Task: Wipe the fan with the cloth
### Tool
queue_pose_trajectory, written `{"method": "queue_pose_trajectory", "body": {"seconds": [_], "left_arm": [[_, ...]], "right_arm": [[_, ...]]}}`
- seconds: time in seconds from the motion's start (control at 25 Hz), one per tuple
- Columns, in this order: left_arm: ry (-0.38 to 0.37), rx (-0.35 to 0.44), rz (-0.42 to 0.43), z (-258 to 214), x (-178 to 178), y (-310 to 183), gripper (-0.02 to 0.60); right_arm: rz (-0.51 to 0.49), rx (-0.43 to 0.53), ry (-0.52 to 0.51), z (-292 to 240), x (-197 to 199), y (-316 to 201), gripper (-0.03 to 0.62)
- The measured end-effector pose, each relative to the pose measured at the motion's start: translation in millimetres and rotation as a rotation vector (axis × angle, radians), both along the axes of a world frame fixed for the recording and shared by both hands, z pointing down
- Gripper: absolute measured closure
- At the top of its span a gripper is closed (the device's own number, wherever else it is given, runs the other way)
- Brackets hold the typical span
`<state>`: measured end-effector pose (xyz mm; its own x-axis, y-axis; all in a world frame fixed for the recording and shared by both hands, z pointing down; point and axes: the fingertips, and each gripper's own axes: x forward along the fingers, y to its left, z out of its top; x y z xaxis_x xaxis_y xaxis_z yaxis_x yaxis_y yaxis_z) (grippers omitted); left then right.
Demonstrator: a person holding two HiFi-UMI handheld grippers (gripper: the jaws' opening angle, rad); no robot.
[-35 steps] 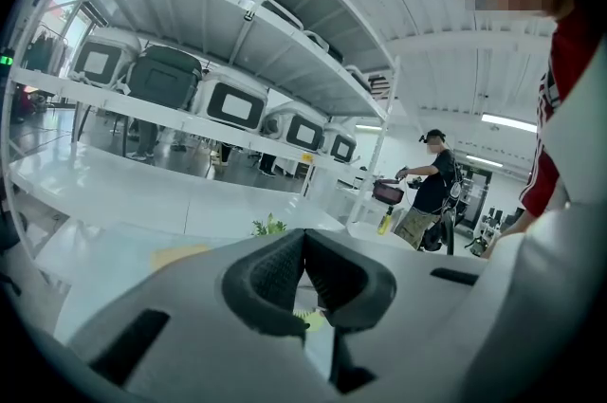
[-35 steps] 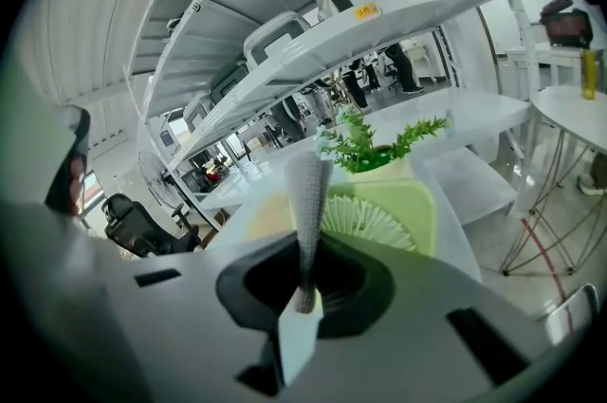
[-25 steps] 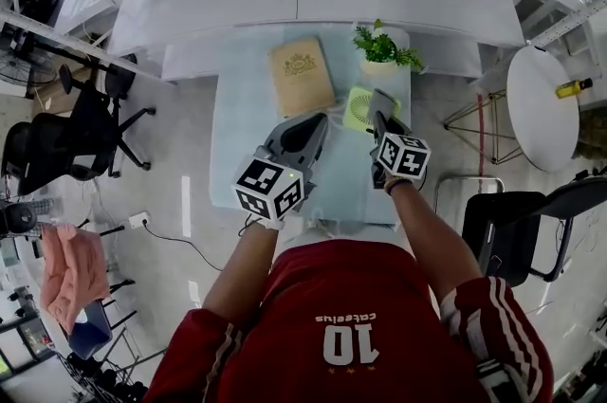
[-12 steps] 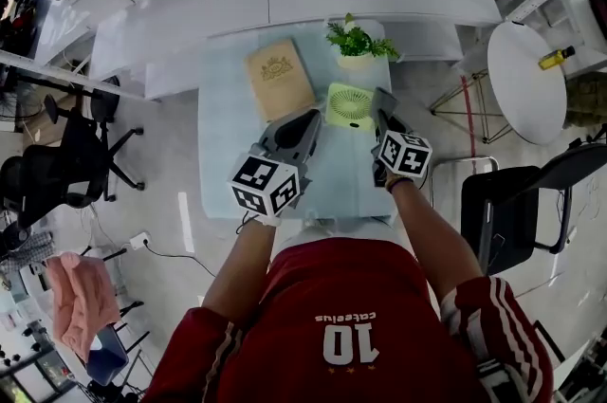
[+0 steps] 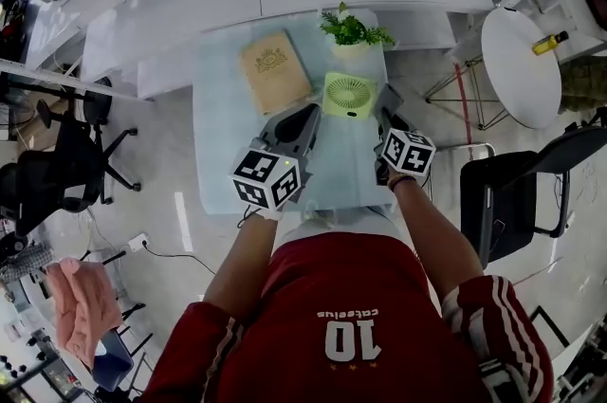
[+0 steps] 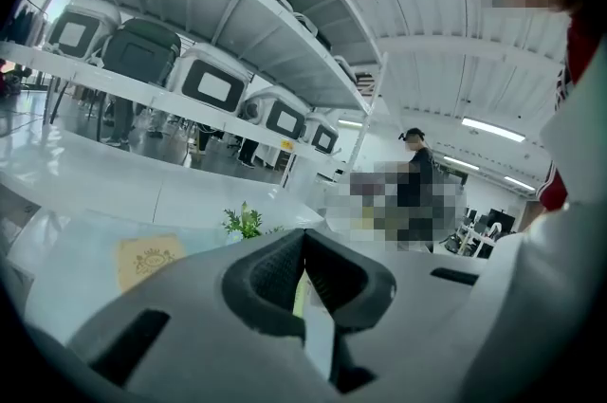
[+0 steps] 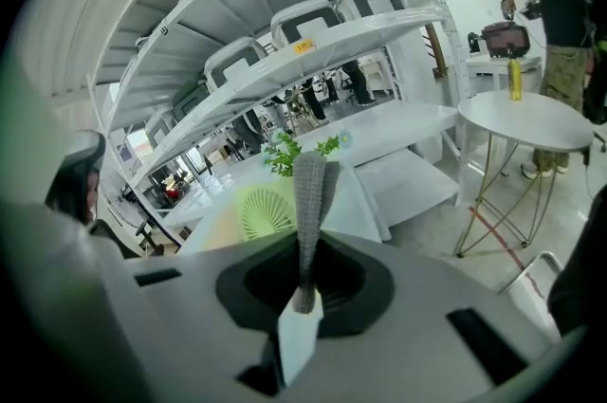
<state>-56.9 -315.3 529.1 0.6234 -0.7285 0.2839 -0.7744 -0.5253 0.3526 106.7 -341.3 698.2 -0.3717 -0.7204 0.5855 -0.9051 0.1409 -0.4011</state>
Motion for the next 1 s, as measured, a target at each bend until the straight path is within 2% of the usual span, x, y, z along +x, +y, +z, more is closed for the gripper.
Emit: {"method": "queue_pose_trajectory", "body": {"seconds": [0.28,0.68,1.0], "left_arm": [[0.002,-0.017,-0.031,4.1,-18.2,11.0,0.581],[-0.04,-0.052,-0.112,12.0,-68.1,20.2,0.581],[-0.073,-0.073,-0.098,26.8,-73.8,20.5,0.581]], "right_arm": [[-0.072,0.006,-0.009,-6.9,-39.0,15.2,0.574],[-0.171,-0.015,-0.038,1.7,-107.9,11.0,0.573],[-0.2,-0.006,-0.041,26.2,-140.8,-9.0,0.574]]}}
